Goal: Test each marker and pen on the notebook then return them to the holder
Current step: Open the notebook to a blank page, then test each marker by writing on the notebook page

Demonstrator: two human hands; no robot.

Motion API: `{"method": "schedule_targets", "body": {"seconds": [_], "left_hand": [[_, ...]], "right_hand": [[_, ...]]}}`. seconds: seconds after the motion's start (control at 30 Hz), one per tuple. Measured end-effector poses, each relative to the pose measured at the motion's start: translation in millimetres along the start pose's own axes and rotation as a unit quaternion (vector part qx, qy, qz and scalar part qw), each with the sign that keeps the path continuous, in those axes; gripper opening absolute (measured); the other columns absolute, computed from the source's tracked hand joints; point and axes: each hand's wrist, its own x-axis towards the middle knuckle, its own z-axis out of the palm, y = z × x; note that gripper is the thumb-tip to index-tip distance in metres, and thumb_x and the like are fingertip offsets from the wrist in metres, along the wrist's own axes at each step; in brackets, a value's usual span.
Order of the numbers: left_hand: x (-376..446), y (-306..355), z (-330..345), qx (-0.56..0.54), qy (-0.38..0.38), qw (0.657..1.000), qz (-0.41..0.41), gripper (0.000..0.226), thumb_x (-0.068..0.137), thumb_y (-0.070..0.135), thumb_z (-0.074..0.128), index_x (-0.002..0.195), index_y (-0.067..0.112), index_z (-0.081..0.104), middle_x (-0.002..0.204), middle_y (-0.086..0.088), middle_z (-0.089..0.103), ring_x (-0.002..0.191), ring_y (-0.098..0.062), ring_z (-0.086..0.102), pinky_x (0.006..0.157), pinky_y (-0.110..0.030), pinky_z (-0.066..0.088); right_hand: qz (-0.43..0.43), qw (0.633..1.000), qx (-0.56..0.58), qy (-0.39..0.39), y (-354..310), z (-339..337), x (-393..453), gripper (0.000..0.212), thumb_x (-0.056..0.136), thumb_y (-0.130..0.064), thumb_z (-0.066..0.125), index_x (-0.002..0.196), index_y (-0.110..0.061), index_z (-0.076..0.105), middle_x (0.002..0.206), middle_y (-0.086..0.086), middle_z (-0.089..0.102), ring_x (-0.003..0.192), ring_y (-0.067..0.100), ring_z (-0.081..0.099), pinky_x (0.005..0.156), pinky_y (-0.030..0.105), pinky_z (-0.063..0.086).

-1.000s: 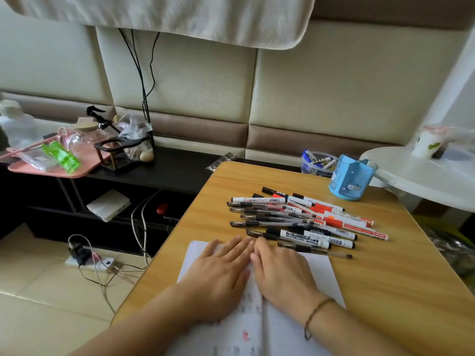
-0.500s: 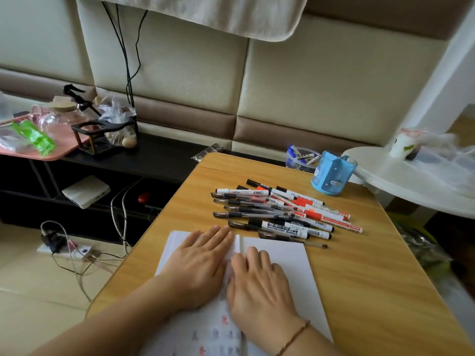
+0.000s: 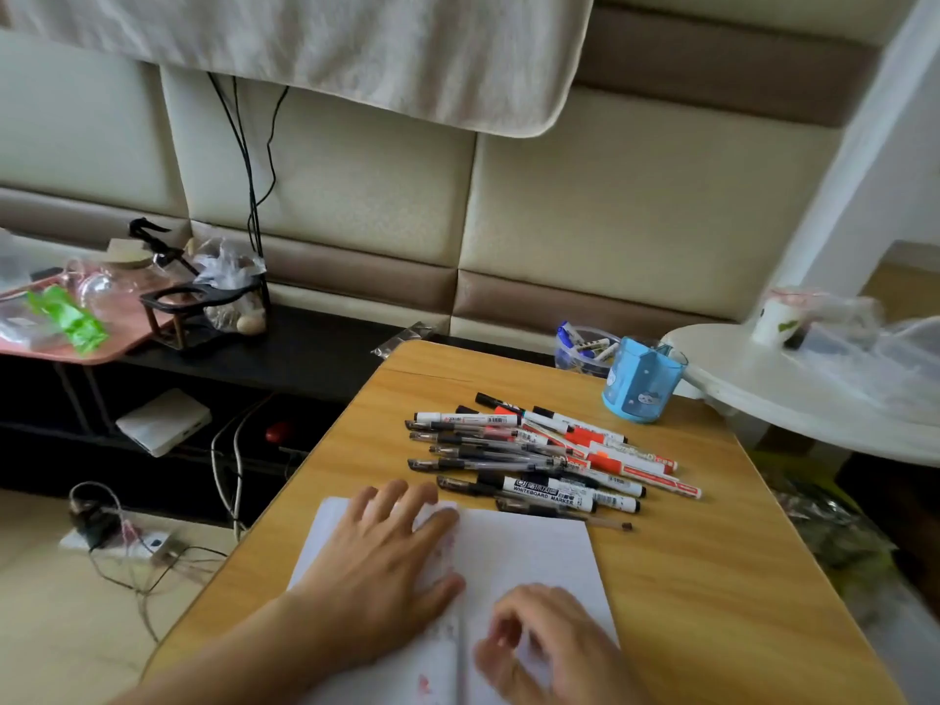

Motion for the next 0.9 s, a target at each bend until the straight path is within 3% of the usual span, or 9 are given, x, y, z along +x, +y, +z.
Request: {"method": "schedule_targets", "body": {"seconds": [0.1,0.2,0.37,0.5,0.57,0.63,0.7,0.8,0.9], "left_hand": [[4,2,5,-0.009,0.034,0.993,0.111,0.015,0.088,0.04,0.049,0.084,0.026,0.047,0.085,0.004,0.051,0.074,-0.019,0.049,0.059,-0.035,0.048],[10,9,3,-0.02,0.003,0.991,0.131,0.02,0.086,0.042,0.05,0.077,0.026,0.04,0.074,0.006,0.047,0.062,-0.016,0.046,0.048,-0.027,0.042],[22,31,22,0.105,-0.01,0.978,0.179,0.027,0.074,0.041,0.059,0.075,0.024,0.038,0.064,0.006,0.045,0.047,-0.013,0.04,0.04,-0.02,0.025],[47,53,0,0.08,-0.115,0.982,0.125,0.021,0.074,0.038,0.069,0.079,0.02,0.059,0.063,0.0,0.046,0.054,-0.019,0.057,0.049,-0.025,0.032],[68,57,-14,0.019,-0.181,0.982,0.056,0.031,0.096,0.036,0.049,0.099,0.009,0.061,0.086,-0.013,0.055,0.089,-0.031,0.061,0.076,-0.037,0.043],[89,60,-25,-0.028,-0.229,0.973,-0.001,0.042,0.099,0.046,0.037,0.089,0.011,0.056,0.094,-0.014,0.055,0.093,-0.031,0.055,0.087,-0.041,0.045],[93,61,-23,-0.004,-0.189,0.982,-0.021,0.043,0.098,0.054,0.034,0.085,0.017,0.051,0.096,-0.01,0.058,0.092,-0.029,0.057,0.081,-0.038,0.046],[86,53,-9,0.011,-0.004,0.998,-0.063,0.039,0.093,0.06,0.037,0.097,0.024,0.05,0.103,0.003,0.061,0.092,-0.024,0.062,0.066,-0.031,0.041],[88,38,-5,-0.017,0.134,0.99,-0.029,0.042,0.081,0.065,0.044,0.101,0.03,0.053,0.102,0.01,0.057,0.088,-0.016,0.058,0.058,-0.027,0.046]], "right_hand": [[0.081,0.99,-0.033,0.108,65,-33,36,0.008,0.088,-0.048,0.058,0.091,-0.042,0.055,0.096,-0.021,0.054,0.094,0.0,0.051,0.075,0.017,0.044],[0.138,0.982,-0.093,0.089,102,-37,72,0.016,0.091,-0.043,0.058,0.106,-0.038,0.06,0.11,-0.02,0.049,0.109,0.005,0.046,0.082,0.021,0.046],[0.123,0.982,-0.135,0.052,119,-31,82,0.013,0.09,-0.053,0.055,0.094,-0.04,0.057,0.107,-0.021,0.042,0.106,0.004,0.038,0.073,0.02,0.046],[0.087,0.984,-0.154,0.022,121,-33,82,0.019,0.089,-0.059,0.05,0.088,-0.04,0.051,0.108,-0.023,0.037,0.102,0.003,0.033,0.068,0.018,0.041],[0.081,0.985,-0.153,0.009,122,-34,82,0.023,0.088,-0.062,0.048,0.089,-0.039,0.052,0.109,-0.026,0.035,0.102,0.002,0.032,0.07,0.019,0.041],[0.084,0.985,-0.151,0.007,122,-33,83,0.023,0.088,-0.062,0.049,0.087,-0.039,0.054,0.109,-0.025,0.033,0.103,0.002,0.032,0.07,0.019,0.041],[0.09,0.984,-0.15,0.012,120,-31,83,0.022,0.088,-0.059,0.05,0.083,-0.038,0.053,0.108,-0.025,0.033,0.104,0.003,0.033,0.07,0.02,0.042],[0.09,0.984,-0.136,0.076,119,-32,81,0.014,0.09,-0.047,0.053,0.081,-0.038,0.051,0.106,-0.024,0.043,0.102,0.003,0.042,0.072,0.022,0.046],[0.149,0.981,0.02,0.121,112,-46,72,0.013,0.09,-0.048,0.048,0.081,-0.04,0.052,0.083,-0.017,0.064,0.083,0.003,0.06,0.066,0.027,0.051]]}}
